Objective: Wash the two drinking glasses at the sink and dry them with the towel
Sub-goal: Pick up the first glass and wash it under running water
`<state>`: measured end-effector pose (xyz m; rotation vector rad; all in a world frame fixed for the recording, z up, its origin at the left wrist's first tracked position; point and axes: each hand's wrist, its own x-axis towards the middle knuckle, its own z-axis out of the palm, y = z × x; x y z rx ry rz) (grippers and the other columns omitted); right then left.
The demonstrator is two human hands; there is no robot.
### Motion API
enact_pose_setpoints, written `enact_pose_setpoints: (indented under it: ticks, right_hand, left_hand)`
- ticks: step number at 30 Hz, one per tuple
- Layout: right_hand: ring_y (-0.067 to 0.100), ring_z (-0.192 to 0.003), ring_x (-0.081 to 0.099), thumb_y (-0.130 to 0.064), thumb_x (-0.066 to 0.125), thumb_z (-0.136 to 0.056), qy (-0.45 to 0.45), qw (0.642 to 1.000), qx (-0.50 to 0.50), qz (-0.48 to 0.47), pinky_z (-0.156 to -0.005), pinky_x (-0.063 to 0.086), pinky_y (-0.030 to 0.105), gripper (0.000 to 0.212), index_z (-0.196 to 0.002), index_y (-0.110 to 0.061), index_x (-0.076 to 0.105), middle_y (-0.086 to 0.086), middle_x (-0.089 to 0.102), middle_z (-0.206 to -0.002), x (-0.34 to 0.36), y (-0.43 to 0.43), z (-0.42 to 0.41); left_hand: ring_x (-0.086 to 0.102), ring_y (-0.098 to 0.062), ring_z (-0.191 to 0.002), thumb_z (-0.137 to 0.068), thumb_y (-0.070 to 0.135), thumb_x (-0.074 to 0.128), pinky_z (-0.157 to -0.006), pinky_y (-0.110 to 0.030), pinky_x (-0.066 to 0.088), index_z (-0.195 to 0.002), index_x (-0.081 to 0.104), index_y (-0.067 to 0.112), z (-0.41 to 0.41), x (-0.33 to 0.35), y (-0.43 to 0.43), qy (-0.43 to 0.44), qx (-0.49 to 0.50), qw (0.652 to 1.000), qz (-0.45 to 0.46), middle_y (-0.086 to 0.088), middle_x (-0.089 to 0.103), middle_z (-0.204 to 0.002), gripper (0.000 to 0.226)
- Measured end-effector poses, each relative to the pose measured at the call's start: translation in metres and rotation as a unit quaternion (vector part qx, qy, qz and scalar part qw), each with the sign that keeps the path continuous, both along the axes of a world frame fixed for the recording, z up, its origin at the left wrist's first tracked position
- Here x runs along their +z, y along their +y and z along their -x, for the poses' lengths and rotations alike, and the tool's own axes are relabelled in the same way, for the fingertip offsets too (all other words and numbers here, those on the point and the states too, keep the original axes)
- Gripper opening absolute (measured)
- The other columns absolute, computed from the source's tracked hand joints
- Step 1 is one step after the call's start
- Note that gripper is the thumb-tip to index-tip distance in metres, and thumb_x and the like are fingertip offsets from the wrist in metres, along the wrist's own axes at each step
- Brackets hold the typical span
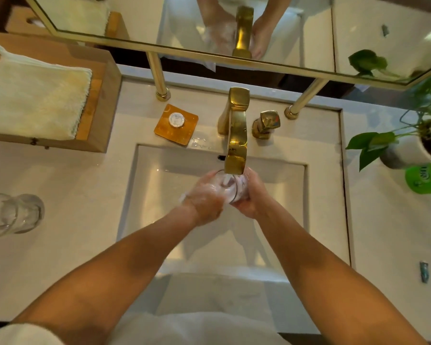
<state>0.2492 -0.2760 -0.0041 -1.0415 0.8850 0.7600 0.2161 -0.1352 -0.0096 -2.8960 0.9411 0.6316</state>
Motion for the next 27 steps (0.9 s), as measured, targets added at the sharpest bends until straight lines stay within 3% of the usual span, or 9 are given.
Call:
enact_pose_setpoints:
  ticks: [1, 3, 6, 11, 13, 16, 21, 24, 27]
  right_hand:
    - [0.028, -0.096, 0.071, -0.051, 0.046, -0.094, -0.012, 1.0, 0.018, 0.007, -0.073, 0.057, 0.037, 0.05, -0.116, -0.01, 0.065, 0.015, 0.072, -0.109, 0.005, 0.001, -0.004]
    - [0.028, -0.095, 0.071, -0.052, 0.056, -0.086, -0.02, 0.996, 0.065, 0.052, -0.071, 0.057, 0.036, 0.048, -0.112, -0.013, 0.067, 0.014, 0.073, -0.107, 0.009, 0.001, -0.008]
    - [0.032, -0.099, 0.07, -0.048, 0.044, -0.094, -0.029, 0.998, 0.044, 0.042, -0.074, 0.057, 0.038, 0.052, -0.118, -0.007, 0.065, 0.015, 0.073, -0.11, 0.007, -0.001, -0.007]
    - [0.031, -0.097, 0.066, -0.045, 0.043, -0.099, -0.031, 0.998, 0.034, 0.044, -0.089, 0.05, 0.045, 0.05, -0.114, -0.005, 0.069, 0.017, 0.071, -0.107, 0.017, 0.003, 0.001]
    - [0.035, -0.102, 0.066, -0.042, 0.038, -0.101, 0.001, 1.0, -0.019, 0.014, -0.091, 0.053, 0.047, 0.053, -0.124, -0.003, 0.065, 0.021, 0.07, -0.117, 0.013, 0.007, 0.008]
    - [0.032, -0.092, 0.071, -0.043, 0.04, -0.1, 0.014, 0.996, -0.077, -0.049, -0.08, 0.059, 0.039, 0.052, -0.112, -0.001, 0.068, 0.021, 0.072, -0.106, 0.016, 0.013, 0.002]
    - [0.032, -0.11, 0.063, -0.045, 0.065, -0.079, 0.015, 0.991, -0.02, -0.128, -0.106, 0.043, 0.042, 0.057, -0.115, -0.001, 0.067, 0.019, 0.067, -0.116, 0.014, 0.016, -0.002]
    - [0.029, -0.093, 0.068, -0.045, 0.052, -0.093, 0.011, 0.989, -0.029, -0.148, -0.08, 0.059, 0.038, 0.048, -0.108, -0.002, 0.069, 0.015, 0.071, -0.103, 0.005, 0.016, -0.001]
    - [0.032, -0.099, 0.067, -0.053, 0.043, -0.095, -0.001, 0.993, -0.005, -0.121, -0.081, 0.056, 0.04, 0.057, -0.121, -0.007, 0.065, 0.017, 0.068, -0.113, 0.0, 0.012, -0.01]
  left_hand:
    - [0.059, -0.031, -0.107, -0.093, 0.016, 0.045, -0.101, -0.033, 0.039, -0.122, 0.059, 0.005, 0.01, 0.016, 0.002, -0.095, 0.009, 0.995, 0.036, -0.015, 0.062, -0.116, 0.034]
    - [0.058, -0.03, -0.102, -0.085, 0.007, 0.057, -0.087, -0.032, 0.046, -0.118, 0.057, 0.008, 0.007, 0.021, 0.014, -0.052, -0.018, 0.99, 0.129, -0.013, 0.059, -0.113, 0.033]
    - [0.062, -0.035, -0.106, -0.082, 0.009, 0.067, -0.1, -0.048, 0.051, -0.117, 0.062, 0.009, -0.011, 0.017, 0.021, -0.046, -0.043, 0.991, 0.122, -0.015, 0.062, -0.113, 0.035]
    - [0.065, -0.032, -0.104, -0.072, 0.009, 0.073, -0.094, -0.037, 0.051, -0.11, 0.068, 0.014, -0.004, 0.018, 0.03, -0.045, -0.113, 0.965, 0.234, -0.01, 0.068, -0.112, 0.039]
    - [0.065, -0.033, -0.111, -0.069, 0.007, 0.075, -0.105, -0.051, 0.047, -0.112, 0.069, 0.016, -0.028, 0.014, 0.044, -0.102, -0.2, 0.946, 0.232, -0.008, 0.069, -0.116, 0.044]
    - [0.064, -0.035, -0.108, -0.069, 0.001, 0.068, -0.094, -0.05, 0.053, -0.108, 0.068, 0.012, -0.024, 0.022, 0.031, -0.074, -0.101, 0.969, 0.213, -0.014, 0.07, -0.109, 0.041]
    - [0.068, -0.033, -0.092, -0.074, 0.001, 0.073, -0.084, -0.041, 0.059, -0.106, 0.067, 0.008, -0.022, 0.03, 0.036, -0.081, -0.14, 0.955, 0.251, -0.014, 0.07, -0.099, 0.033]
    - [0.067, -0.034, -0.099, -0.077, 0.004, 0.071, -0.089, -0.042, 0.058, -0.115, 0.066, 0.004, -0.034, 0.029, 0.04, -0.092, -0.153, 0.971, 0.162, -0.017, 0.068, -0.108, 0.039]
    - [0.07, -0.038, -0.1, -0.063, 0.007, 0.084, -0.09, -0.045, 0.058, -0.111, 0.073, 0.001, -0.026, 0.01, 0.041, -0.087, -0.141, 0.983, 0.081, -0.021, 0.072, -0.108, 0.049]
